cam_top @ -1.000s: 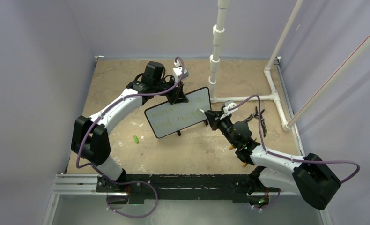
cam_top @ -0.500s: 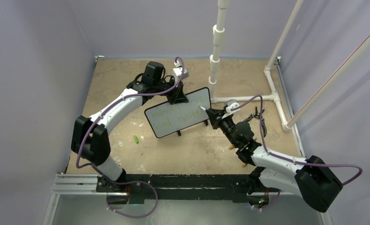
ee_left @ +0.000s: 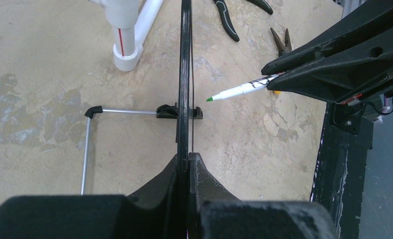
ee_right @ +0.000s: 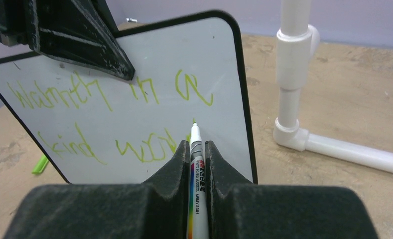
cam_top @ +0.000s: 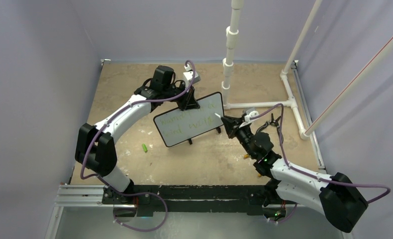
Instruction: Write a sentence on the whiteboard
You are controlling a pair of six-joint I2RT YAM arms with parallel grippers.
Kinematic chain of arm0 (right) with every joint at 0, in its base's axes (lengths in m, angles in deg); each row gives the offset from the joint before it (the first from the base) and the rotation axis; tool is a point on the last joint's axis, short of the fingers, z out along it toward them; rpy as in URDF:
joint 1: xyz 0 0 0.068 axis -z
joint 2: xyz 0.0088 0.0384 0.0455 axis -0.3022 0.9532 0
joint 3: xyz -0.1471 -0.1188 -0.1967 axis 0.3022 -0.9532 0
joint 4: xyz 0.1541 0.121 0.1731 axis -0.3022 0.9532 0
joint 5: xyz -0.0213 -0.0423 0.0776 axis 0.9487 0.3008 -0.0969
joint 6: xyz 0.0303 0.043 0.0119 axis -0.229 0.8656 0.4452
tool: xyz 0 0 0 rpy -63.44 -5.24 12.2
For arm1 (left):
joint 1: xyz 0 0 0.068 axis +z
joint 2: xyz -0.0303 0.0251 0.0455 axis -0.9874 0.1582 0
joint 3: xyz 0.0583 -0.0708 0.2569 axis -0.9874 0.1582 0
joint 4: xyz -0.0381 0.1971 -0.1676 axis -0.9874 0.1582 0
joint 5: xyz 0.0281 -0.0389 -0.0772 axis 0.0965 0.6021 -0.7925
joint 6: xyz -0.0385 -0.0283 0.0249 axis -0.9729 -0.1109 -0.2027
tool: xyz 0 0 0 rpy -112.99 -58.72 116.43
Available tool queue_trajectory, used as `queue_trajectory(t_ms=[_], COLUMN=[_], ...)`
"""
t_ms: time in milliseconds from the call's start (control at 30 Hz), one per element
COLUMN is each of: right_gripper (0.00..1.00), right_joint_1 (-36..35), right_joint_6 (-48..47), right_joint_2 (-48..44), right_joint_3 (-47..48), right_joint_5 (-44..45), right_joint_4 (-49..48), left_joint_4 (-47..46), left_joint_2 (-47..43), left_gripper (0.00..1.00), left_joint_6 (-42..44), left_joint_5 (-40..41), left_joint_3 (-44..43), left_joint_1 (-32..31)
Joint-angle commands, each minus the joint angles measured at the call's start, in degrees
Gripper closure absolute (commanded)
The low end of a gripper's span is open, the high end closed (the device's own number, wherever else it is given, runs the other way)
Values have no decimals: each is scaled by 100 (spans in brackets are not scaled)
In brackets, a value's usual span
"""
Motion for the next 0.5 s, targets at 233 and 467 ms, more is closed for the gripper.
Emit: queue_trajectory(t_ms=[233,467], right_gripper=[100,100], right_joint_1=[13,11], right_joint_6=[550,565], right_joint_2=[527,829], right_joint_3=[212,347], right_joint_5=[485,568], right_joint_4=[578,629], left_joint_4=[290,284], left_joint_2=[222,228], left_gripper=[100,100], left_joint_6=[-79,-83], left_joint_5=[86,67], left_joint_3=[350,348], left_joint_1=[-158,-159])
